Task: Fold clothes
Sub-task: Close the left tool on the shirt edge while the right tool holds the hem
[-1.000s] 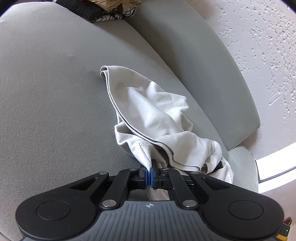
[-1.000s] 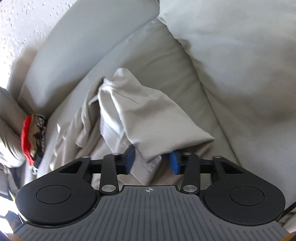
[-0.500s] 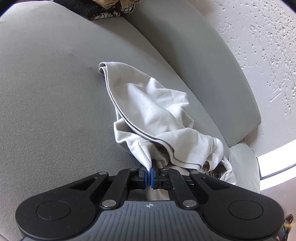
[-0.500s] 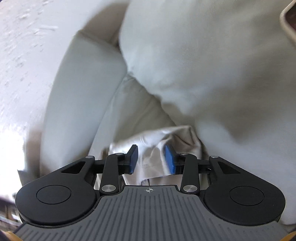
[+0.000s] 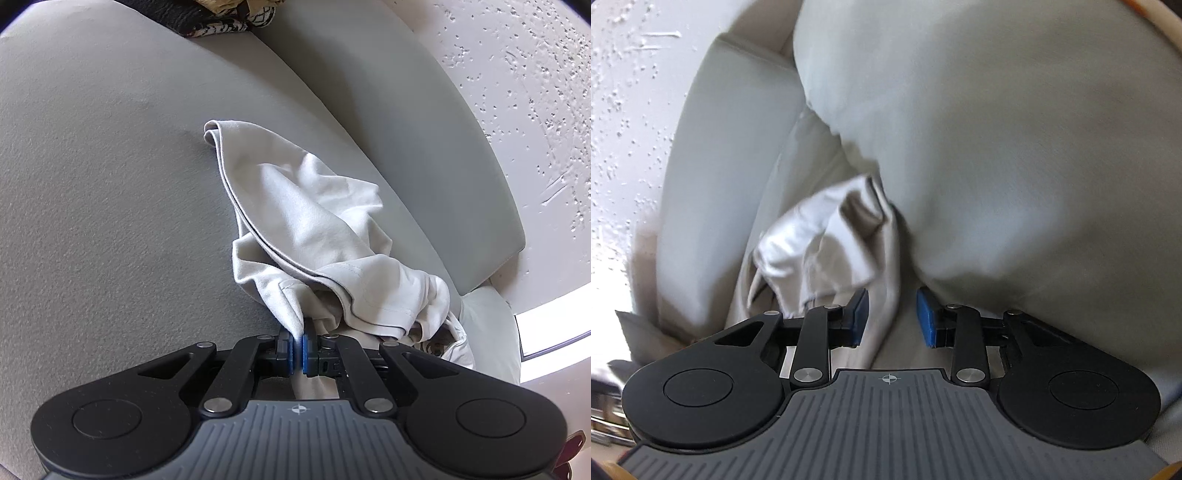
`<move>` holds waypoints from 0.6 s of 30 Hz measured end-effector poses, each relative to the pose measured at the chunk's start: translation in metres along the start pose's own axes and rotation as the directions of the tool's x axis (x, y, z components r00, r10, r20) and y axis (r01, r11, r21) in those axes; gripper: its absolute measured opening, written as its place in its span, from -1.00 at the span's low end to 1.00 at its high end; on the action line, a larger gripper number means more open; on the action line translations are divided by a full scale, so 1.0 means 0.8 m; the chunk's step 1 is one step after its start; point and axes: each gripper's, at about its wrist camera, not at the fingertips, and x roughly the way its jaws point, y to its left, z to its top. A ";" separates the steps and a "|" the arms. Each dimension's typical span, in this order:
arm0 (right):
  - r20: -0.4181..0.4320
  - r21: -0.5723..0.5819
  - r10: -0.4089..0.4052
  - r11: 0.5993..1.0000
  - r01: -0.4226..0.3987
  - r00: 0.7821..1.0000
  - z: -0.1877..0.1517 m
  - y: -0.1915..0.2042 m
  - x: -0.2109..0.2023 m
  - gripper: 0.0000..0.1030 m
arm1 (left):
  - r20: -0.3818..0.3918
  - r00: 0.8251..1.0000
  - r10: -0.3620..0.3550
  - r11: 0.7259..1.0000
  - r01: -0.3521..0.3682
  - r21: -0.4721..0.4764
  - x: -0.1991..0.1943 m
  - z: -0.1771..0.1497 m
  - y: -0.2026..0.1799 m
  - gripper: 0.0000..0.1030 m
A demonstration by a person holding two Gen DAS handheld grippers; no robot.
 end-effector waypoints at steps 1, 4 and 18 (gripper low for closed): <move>0.014 -0.061 -0.017 0.998 0.018 1.000 -0.002 0.007 0.004 -0.31 | 0.000 1.000 0.000 1.000 0.000 0.000 0.000 0.000 0.000 -0.94; 0.061 -0.249 -0.049 0.966 0.063 0.997 -0.017 0.030 0.006 -0.28 | -0.001 1.000 0.001 1.000 -0.001 0.000 0.000 0.000 0.000 -0.94; -0.173 0.100 0.243 0.969 -0.228 0.955 -0.013 -0.010 0.003 -0.71 | -0.009 1.000 -0.009 1.000 0.009 -0.014 0.001 0.001 0.003 -0.93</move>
